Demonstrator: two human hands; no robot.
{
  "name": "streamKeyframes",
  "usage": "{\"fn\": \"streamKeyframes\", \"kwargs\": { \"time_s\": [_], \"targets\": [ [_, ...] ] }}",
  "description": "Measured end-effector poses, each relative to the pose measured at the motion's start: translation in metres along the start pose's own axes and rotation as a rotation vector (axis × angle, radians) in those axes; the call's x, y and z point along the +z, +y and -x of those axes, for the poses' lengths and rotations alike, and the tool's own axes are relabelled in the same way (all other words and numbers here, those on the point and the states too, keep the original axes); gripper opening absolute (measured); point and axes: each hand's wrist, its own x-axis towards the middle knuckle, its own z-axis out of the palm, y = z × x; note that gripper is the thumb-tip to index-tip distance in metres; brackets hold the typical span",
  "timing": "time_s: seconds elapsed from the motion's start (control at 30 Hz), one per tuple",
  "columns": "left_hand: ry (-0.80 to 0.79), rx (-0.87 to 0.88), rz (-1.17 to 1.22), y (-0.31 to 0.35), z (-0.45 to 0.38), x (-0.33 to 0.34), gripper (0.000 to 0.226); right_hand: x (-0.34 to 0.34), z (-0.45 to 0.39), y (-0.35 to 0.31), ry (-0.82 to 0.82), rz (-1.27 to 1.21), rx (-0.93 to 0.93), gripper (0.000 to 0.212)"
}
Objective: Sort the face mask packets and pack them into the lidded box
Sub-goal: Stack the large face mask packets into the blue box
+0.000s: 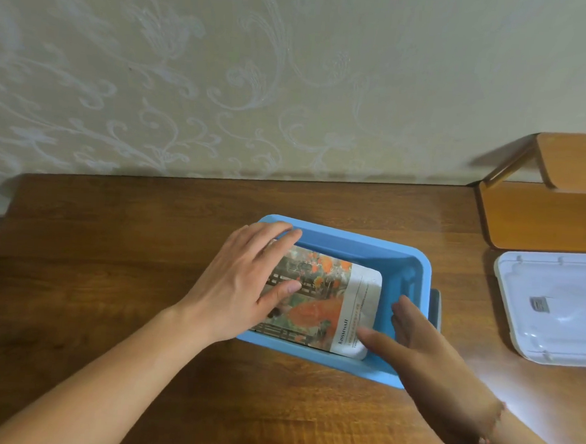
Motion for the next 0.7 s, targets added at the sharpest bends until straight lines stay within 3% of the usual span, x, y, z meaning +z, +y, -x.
{"fn": "streamKeyframes", "kwargs": {
  "time_s": [0.1, 0.17, 0.27, 0.33, 0.4, 0.47, 0.57, 0.63, 0.7],
  "targets": [
    [0.210, -0.085, 0.123, -0.008, 0.017, -0.007, 0.059, -0.011, 0.030, 0.006, 0.074, -0.011, -0.101, 0.071],
    [0.407, -0.231, 0.180, -0.021, 0.042, -0.010, 0.054, -0.016, 0.046, 0.014, 0.189, -0.035, -0.242, 0.059],
    [0.614, -0.561, 0.161, -0.049, 0.104, -0.005, 0.050, -0.016, 0.063, 0.033, 0.405, 0.132, -0.461, 0.029],
    [0.623, -0.847, 0.103, -0.070, 0.158, 0.002, 0.047, -0.008, 0.071, 0.043, 0.450, 0.186, -0.525, 0.020],
    [0.500, -1.216, 0.083, -0.089, 0.218, 0.013, 0.045, 0.008, 0.078, 0.053, 0.417, 0.153, -0.548, 0.017],
    [0.306, -1.506, 0.091, -0.102, 0.277, 0.025, 0.051, 0.032, 0.079, 0.065, 0.292, 0.049, -0.502, 0.025],
    [0.094, -1.700, 0.184, -0.094, 0.335, 0.035, 0.055, 0.076, 0.066, 0.081, -0.078, -0.004, -0.261, 0.031],
    [0.099, -1.788, 0.307, -0.079, 0.351, 0.041, 0.058, 0.112, 0.051, 0.094, -0.356, 0.087, -0.063, 0.028],
    [0.142, -1.791, 0.366, -0.063, 0.356, 0.045, 0.066, 0.154, 0.037, 0.107, -0.512, 0.235, 0.023, 0.046]
  ]
}}
